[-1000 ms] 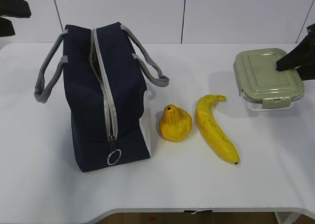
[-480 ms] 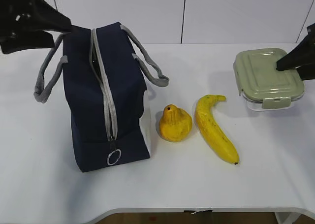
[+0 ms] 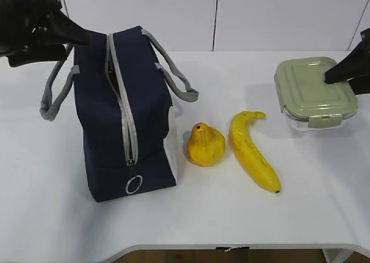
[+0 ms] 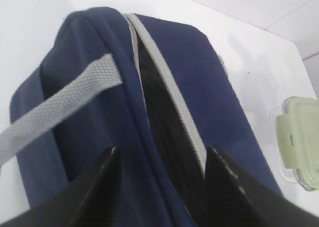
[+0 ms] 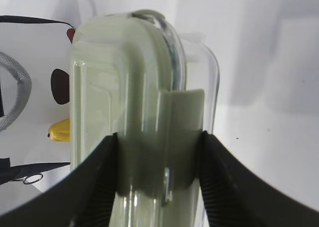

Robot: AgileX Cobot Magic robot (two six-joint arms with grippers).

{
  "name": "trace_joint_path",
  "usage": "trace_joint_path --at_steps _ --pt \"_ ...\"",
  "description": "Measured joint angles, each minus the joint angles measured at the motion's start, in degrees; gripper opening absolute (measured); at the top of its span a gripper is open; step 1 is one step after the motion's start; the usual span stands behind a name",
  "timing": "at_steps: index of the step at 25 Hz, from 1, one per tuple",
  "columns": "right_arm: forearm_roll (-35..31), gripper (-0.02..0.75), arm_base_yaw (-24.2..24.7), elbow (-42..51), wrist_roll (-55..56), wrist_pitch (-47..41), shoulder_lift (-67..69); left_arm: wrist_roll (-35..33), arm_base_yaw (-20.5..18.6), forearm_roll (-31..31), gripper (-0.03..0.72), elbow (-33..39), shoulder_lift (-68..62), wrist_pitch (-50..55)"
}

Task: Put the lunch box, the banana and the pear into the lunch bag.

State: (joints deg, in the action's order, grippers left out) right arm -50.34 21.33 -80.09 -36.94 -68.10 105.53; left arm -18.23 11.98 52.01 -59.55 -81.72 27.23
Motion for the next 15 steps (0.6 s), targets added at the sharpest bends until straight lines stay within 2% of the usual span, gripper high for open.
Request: trace_joint_path --at_steps 15 --pt "0.08 0.375 0.00 0.00 0.10 0.00 0.00 0.00 0.00 -0.45 0.412 -0.33 -5.47 -2.28"
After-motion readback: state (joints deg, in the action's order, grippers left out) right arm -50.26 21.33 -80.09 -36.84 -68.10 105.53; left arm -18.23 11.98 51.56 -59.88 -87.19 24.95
